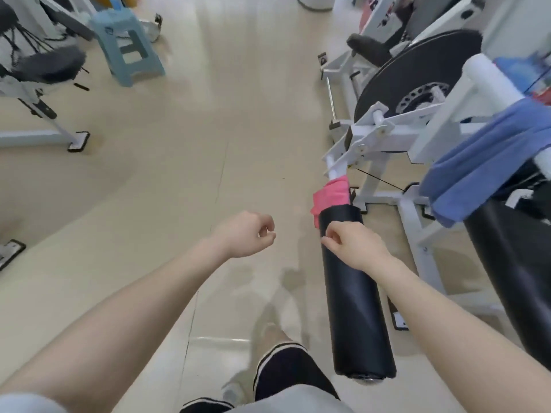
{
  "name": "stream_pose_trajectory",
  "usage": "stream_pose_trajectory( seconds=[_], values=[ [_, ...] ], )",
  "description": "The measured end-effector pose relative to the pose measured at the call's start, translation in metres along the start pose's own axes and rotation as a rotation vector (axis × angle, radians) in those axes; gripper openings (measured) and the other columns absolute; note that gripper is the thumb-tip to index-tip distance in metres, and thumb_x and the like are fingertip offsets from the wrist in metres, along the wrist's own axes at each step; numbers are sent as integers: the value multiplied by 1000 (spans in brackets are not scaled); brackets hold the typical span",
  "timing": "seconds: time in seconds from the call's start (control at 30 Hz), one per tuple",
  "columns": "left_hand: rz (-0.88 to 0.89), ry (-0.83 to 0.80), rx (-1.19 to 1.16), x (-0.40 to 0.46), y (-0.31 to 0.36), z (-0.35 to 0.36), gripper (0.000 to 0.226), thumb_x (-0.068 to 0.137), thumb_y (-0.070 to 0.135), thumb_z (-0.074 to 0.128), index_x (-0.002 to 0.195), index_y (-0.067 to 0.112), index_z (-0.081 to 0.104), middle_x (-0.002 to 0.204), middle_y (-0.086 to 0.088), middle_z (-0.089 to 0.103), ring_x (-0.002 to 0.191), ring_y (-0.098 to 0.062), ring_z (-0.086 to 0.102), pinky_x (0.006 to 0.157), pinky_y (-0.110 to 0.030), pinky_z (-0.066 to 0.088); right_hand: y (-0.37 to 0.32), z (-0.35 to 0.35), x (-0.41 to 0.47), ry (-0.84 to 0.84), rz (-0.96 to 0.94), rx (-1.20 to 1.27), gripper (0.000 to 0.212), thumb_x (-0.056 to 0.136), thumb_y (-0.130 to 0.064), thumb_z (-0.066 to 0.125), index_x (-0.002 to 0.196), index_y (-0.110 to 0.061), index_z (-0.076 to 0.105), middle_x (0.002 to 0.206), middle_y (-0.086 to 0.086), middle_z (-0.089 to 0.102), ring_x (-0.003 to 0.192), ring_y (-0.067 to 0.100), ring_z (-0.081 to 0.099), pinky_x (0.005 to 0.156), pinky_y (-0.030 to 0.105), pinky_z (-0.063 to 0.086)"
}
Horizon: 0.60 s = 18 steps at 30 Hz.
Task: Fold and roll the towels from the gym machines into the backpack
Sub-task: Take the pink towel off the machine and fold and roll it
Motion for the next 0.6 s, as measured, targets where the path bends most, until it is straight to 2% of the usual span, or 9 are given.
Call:
stream_pose_trajectory(
  seconds=[0.1, 0.23, 0.3, 0.4, 0.47, 0.6],
  values=[
    [74, -41, 49, 79, 1, -21, 22, 90, 24, 48, 103, 11, 59, 94, -2, 65, 86, -22, 56, 81, -36, 50, 38, -13, 67, 65, 162, 95, 22, 92, -32, 46, 83, -13, 54, 88, 7, 63, 81, 26, 56, 67, 34, 44],
    [135, -124, 100, 188, 5, -39, 24, 91, 24, 47, 109, 11, 56, 102, -5, 63, 87, -19, 49, 80, -29, 44, 93, -18, 166, 102, 313, 218, 23, 91, -21, 46, 99, -3, 58, 100, 16, 63, 92, 31, 57, 75, 36, 44],
    [157, -160, 129, 242, 6, -46, 27, 92, 24, 46, 114, 11, 55, 105, -5, 62, 95, -19, 49, 79, -27, 39, 118, -12, 215, 85, 375, 268, 22, 91, -13, 44, 104, 0, 57, 106, 19, 62, 97, 32, 56, 75, 34, 42],
    [182, -210, 209, 320, 4, -49, 30, 91, 30, 45, 118, 17, 53, 106, 2, 63, 102, -18, 52, 83, -30, 43, 157, 9, 275, 61, 459, 332, 29, 89, -5, 43, 117, -1, 52, 117, 18, 57, 105, 31, 54, 78, 32, 41],
    [176, -259, 215, 366, 0, -42, 31, 91, 31, 45, 118, 18, 54, 106, 3, 63, 102, -19, 54, 84, -31, 44, 183, 29, 305, 39, 523, 312, 36, 90, -6, 42, 126, -4, 44, 128, 16, 49, 114, 30, 49, 87, 36, 42],
    [147, -320, 96, 425, -10, -28, 26, 91, 29, 47, 111, 17, 58, 107, 1, 63, 95, -19, 56, 84, -29, 44, 224, 74, 332, -29, 678, 288, 41, 89, -3, 38, 131, -7, 39, 134, 14, 45, 122, 31, 43, 97, 40, 38]
  ],
)
Point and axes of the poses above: each hand's wrist, its own x-axis towards the middle knuckle, its own z-axis out of the palm, y = z × x, the point moved 9 cm from there along x, towards the middle knuckle
